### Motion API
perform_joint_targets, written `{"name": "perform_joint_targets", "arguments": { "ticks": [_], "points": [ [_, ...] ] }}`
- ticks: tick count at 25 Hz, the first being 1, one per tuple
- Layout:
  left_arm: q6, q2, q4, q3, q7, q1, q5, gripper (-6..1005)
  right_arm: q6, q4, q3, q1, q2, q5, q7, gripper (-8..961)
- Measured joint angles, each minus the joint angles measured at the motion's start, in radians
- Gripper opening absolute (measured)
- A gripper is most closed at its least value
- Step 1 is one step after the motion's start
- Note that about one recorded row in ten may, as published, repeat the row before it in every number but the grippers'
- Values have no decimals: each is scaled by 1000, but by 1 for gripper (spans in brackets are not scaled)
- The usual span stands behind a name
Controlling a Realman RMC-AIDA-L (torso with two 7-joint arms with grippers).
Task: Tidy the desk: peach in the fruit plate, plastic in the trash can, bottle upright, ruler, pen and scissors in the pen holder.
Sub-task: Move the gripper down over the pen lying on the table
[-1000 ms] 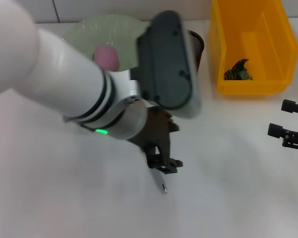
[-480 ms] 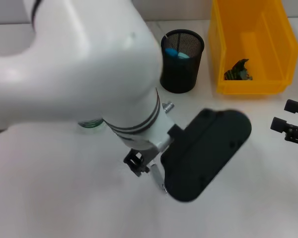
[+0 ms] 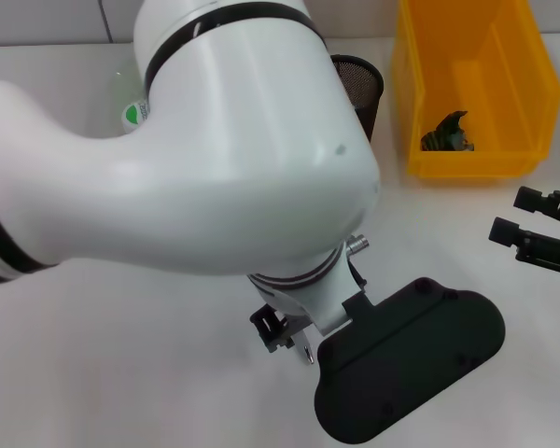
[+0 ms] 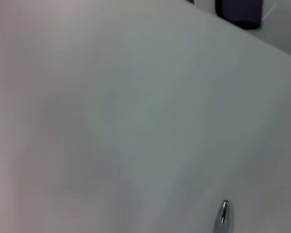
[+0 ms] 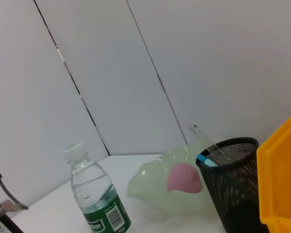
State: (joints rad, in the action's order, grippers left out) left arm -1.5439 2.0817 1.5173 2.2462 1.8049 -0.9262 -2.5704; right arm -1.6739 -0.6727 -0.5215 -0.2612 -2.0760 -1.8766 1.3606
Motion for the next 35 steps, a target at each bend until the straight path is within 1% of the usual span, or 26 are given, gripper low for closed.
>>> {"name": "perform_joint_targets", "arguments": {
  "ticks": [3,4,6,9,18,24,35],
  "points": [
    [28,0,-47,19,-22,-19,6,707,0,2,0,-5,0,-1,0,840],
    [28,0,-47,19,-22,-19,6,706,0,2,-1,-9,0,-1,0,840],
    [55,0,-92,51,-39,-35,6,706,1,4,-2,-12,0,-1,0,840],
    [72,0,-119,74,-45,-47,7,705,13,18,-4,-27,1,-1,0,840],
    [76,0,-163,88,-68,-51,52,694,45,40,-11,-47,1,-4,0,840],
    [94,0,-187,98,-75,-52,56,625,51,49,-12,-68,1,-10,0,840],
    [112,0,-199,90,-77,-53,55,515,52,50,-12,-76,1,-16,0,839]
  ]
}}
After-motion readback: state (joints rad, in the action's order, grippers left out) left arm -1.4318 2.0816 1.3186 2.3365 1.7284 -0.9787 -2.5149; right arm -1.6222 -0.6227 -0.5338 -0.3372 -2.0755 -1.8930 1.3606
